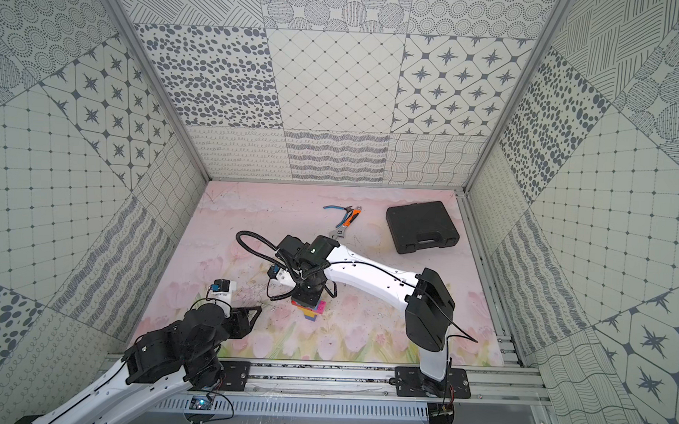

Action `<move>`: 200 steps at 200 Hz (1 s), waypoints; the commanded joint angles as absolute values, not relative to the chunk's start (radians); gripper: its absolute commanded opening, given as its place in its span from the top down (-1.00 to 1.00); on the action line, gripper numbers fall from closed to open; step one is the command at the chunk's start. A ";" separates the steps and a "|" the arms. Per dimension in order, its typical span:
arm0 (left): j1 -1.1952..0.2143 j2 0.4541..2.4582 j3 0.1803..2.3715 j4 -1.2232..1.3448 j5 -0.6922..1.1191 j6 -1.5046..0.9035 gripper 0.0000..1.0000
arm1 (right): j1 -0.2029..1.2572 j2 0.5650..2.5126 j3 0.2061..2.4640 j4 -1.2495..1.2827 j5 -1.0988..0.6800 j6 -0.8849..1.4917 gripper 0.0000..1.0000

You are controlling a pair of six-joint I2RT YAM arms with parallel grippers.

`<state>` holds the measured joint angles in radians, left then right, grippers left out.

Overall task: Assemble a spoon with lego
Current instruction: Assemble the lego brick with the lego brick.

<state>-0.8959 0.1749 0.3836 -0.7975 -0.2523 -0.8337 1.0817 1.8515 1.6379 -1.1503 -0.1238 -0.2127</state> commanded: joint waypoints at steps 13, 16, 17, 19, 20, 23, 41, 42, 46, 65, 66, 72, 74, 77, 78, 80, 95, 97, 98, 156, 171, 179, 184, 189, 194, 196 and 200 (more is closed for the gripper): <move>-0.897 0.173 0.388 -0.820 -0.279 -0.819 -0.02 | 1.087 1.943 1.511 -1.136 -0.140 -0.182 0.90; -0.896 0.173 0.388 -0.821 -0.279 -0.819 -0.01 | 1.086 1.945 1.511 -1.138 -0.140 -0.181 0.90; -0.897 0.173 0.388 -0.821 -0.279 -0.819 -0.01 | 1.086 1.945 1.511 -1.138 -0.139 -0.181 0.90; -0.898 0.173 0.388 -0.821 -0.279 -0.820 -0.01 | 1.087 1.947 1.511 -1.138 -0.139 -0.181 0.90; -0.897 0.173 0.388 -0.821 -0.279 -0.820 -0.01 | 1.087 1.947 1.511 -1.138 -0.138 -0.180 0.90; -0.897 0.173 0.388 -0.821 -0.279 -0.820 -0.01 | 1.086 1.947 1.511 -1.138 -0.139 -0.180 0.90; -0.897 0.173 0.389 -0.819 -0.278 -0.819 -0.01 | 1.083 1.940 1.495 -1.124 -0.137 -0.177 0.90; -0.897 0.174 0.388 -0.819 -0.278 -0.818 -0.01 | 1.082 1.940 1.495 -1.122 -0.137 -0.177 0.90; -0.896 0.173 0.388 -0.819 -0.278 -0.818 -0.01 | 1.082 1.939 1.492 -1.120 -0.138 -0.176 0.90; -0.897 0.174 0.388 -0.816 -0.275 -0.818 -0.01 | 1.082 1.933 1.503 -1.124 -0.130 -0.171 0.86; -0.896 0.173 0.388 -0.816 -0.275 -0.819 -0.01 | 1.082 1.932 1.505 -1.125 -0.129 -0.170 0.86; -0.896 0.174 0.388 -0.815 -0.275 -0.818 -0.01 | 1.080 1.929 1.515 -1.132 -0.122 -0.170 0.84; -0.896 0.175 0.388 -0.814 -0.275 -0.818 -0.01 | 1.080 1.928 1.519 -1.134 -0.121 -0.169 0.82; -0.897 0.174 0.389 -0.812 -0.272 -0.815 -0.02 | 1.080 1.926 1.525 -1.137 -0.120 -0.169 0.81; -0.896 0.174 0.388 -0.810 -0.272 -0.816 -0.02 | 1.080 1.926 1.528 -1.139 -0.121 -0.169 0.81; -0.897 0.174 0.388 -0.809 -0.270 -0.815 -0.03 | 1.079 1.924 1.532 -1.141 -0.120 -0.169 0.79; -0.897 0.176 0.391 -0.799 -0.264 -0.811 -0.05 | 1.077 1.905 1.553 -1.142 -0.121 -0.161 0.66; -0.896 0.177 0.391 -0.799 -0.264 -0.809 -0.06 | 1.076 1.903 1.555 -1.141 -0.122 -0.160 0.64; -0.896 0.178 0.392 -0.798 -0.264 -0.809 -0.06 | 1.076 1.902 1.555 -1.141 -0.122 -0.160 0.64; -0.896 0.226 0.421 -0.738 -0.230 -0.794 -0.41 | 1.066 1.860 1.565 -1.137 -0.120 -0.132 0.24; -0.897 0.246 0.431 -0.713 -0.217 -0.789 -0.45 | 1.065 1.848 1.569 -1.131 -0.118 -0.127 0.12; -0.896 0.258 0.435 -0.701 -0.213 -0.788 -0.45 | 1.063 1.840 1.569 -1.125 -0.114 -0.125 0.07; -0.896 0.265 0.438 -0.696 -0.212 -0.786 -0.46 | 1.064 1.835 1.571 -1.125 -0.115 -0.123 0.04; -0.896 0.271 0.440 -0.692 -0.212 -0.785 -0.46 | 1.063 1.831 1.573 -1.123 -0.114 -0.122 0.01; -0.897 0.280 0.442 -0.688 -0.210 -0.784 -0.46 | 1.063 1.827 1.574 -1.120 -0.116 -0.121 -0.01; -0.897 0.282 0.443 -0.685 -0.209 -0.783 -0.46 | 1.063 1.826 1.575 -1.120 -0.117 -0.120 -0.02; -0.896 0.286 0.444 -0.680 -0.208 -0.782 -0.47 | 1.063 1.822 1.575 -1.119 -0.119 -0.120 -0.04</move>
